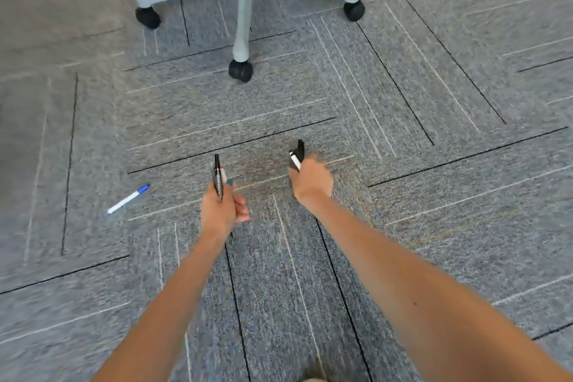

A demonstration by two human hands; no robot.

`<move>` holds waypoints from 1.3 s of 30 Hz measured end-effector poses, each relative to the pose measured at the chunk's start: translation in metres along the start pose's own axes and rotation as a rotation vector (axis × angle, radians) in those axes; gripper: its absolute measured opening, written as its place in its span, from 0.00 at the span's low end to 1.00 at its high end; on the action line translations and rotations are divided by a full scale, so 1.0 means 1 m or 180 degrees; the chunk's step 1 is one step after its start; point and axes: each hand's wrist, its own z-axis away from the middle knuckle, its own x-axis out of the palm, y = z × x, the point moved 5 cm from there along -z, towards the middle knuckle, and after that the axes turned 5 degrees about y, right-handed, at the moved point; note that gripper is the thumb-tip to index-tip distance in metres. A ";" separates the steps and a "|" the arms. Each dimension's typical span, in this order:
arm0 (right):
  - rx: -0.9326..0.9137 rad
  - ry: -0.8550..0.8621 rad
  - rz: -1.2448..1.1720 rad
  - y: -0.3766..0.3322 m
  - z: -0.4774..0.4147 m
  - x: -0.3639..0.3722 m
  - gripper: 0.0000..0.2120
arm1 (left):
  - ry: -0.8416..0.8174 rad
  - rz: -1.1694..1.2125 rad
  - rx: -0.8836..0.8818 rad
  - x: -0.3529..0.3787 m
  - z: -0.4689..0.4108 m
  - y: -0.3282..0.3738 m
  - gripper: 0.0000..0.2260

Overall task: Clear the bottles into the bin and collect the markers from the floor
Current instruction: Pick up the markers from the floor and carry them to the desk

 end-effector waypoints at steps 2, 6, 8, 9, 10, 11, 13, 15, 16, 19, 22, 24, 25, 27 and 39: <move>0.0130 -0.0148 0.0057 -0.002 0.001 0.009 0.19 | 0.0110 0.0045 -0.0052 -0.013 -0.002 -0.006 0.07; -0.0041 -0.0306 0.0006 -0.019 0.005 0.024 0.12 | 0.0378 -0.0187 0.0020 -0.043 -0.009 -0.019 0.05; -0.0272 -0.0468 -0.0072 -0.036 0.013 0.032 0.11 | 0.0604 -0.0457 0.0144 -0.063 -0.015 -0.024 0.08; -0.0388 -0.0525 -0.0125 -0.046 0.019 0.036 0.11 | 0.0715 -0.0601 0.0163 -0.073 -0.018 -0.026 0.09; -0.0517 -0.0569 -0.0186 -0.058 0.025 0.041 0.11 | 0.0807 -0.0714 0.0173 -0.084 -0.022 -0.028 0.09; -0.0645 -0.0616 -0.0246 -0.070 0.031 0.044 0.11 | 0.0890 -0.0822 0.0184 -0.094 -0.025 -0.029 0.08; -0.0859 -0.0742 -0.0317 -0.093 0.043 0.053 0.11 | 0.1138 -0.1185 0.0183 -0.116 -0.029 -0.032 0.09; -0.1043 -0.0872 -0.0332 -0.112 0.053 0.059 0.12 | 0.1455 -0.1613 0.0093 -0.137 -0.033 -0.031 0.09; -0.1107 -0.0914 -0.0356 -0.119 0.057 0.061 0.12 | 0.1599 -0.1802 0.0031 -0.147 -0.036 -0.029 0.10; -0.1170 -0.1026 -0.0483 -0.130 0.066 0.069 0.16 | 0.1780 -0.2333 -0.0037 -0.173 -0.043 -0.019 0.18; -0.1183 -0.1113 -0.0537 -0.126 0.076 0.077 0.18 | 0.1593 -0.2745 -0.0047 -0.189 -0.060 -0.017 0.23; -0.1209 -0.1130 -0.0529 -0.120 0.080 0.079 0.18 | 0.1285 -0.3039 -0.0099 -0.190 -0.072 -0.019 0.24; -0.1218 -0.1136 -0.0531 -0.117 0.081 0.081 0.18 | 0.1107 -0.3185 -0.0142 -0.188 -0.076 -0.019 0.23; -0.1191 -0.1176 -0.0523 -0.111 0.083 0.083 0.18 | 0.0847 -0.3480 -0.0212 -0.184 -0.081 -0.021 0.23; -0.1017 -0.1367 -0.0827 -0.085 0.101 0.077 0.17 | 0.0420 -0.3644 -0.0044 -0.146 -0.043 -0.038 0.16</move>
